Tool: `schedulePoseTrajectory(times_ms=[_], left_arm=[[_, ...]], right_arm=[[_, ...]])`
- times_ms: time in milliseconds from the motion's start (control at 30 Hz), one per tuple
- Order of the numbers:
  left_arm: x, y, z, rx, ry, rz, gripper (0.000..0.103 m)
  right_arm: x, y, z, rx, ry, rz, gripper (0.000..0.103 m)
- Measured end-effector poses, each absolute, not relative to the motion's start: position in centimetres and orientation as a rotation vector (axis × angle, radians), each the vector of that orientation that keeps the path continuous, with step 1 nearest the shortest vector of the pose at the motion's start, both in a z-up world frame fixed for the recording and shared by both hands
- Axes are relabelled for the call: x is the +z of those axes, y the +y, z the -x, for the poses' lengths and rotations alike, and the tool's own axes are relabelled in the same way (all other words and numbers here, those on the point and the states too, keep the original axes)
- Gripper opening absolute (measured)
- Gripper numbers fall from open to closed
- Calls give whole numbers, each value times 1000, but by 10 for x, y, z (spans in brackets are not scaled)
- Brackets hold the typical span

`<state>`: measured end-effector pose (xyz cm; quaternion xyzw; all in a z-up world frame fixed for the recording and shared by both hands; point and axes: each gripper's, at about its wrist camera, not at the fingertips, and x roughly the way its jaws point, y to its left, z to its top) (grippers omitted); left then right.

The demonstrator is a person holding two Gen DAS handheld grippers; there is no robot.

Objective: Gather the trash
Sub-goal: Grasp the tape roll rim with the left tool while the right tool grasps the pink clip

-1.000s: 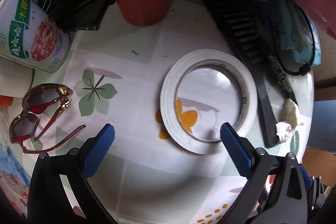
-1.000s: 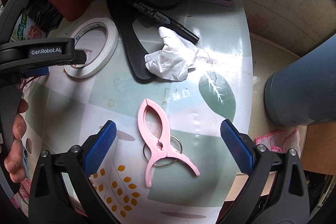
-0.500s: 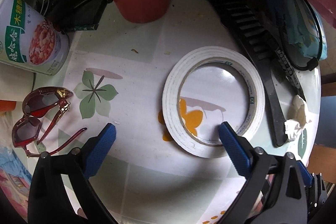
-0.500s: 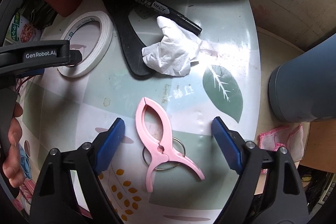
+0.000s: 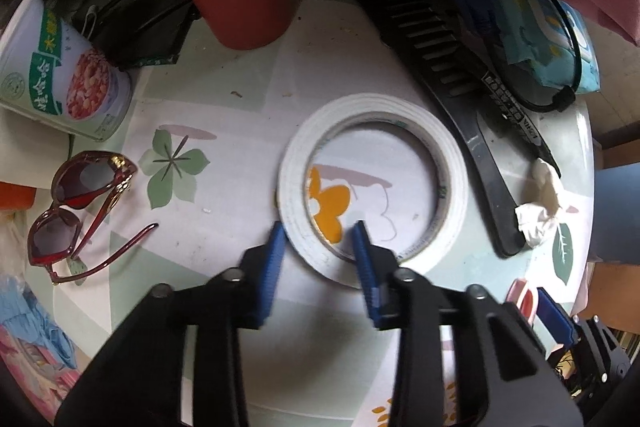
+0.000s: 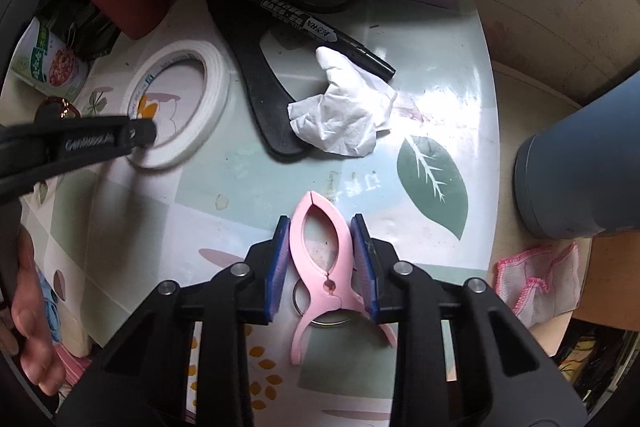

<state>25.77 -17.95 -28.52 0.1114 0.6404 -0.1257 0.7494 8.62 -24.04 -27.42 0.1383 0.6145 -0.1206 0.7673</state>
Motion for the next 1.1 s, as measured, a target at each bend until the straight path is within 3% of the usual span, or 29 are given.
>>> schedulePoseTrajectory(times_ms=[167,1100], left_arm=[[-286,-171,-255,-281,1410,-228,15],[-277,-106,-142,-221,1419,-109,15]], right_arm=[[-272,-242,-85,-250,1323,-315,32],[-239,-260,-61,-187,1255,-341,32]])
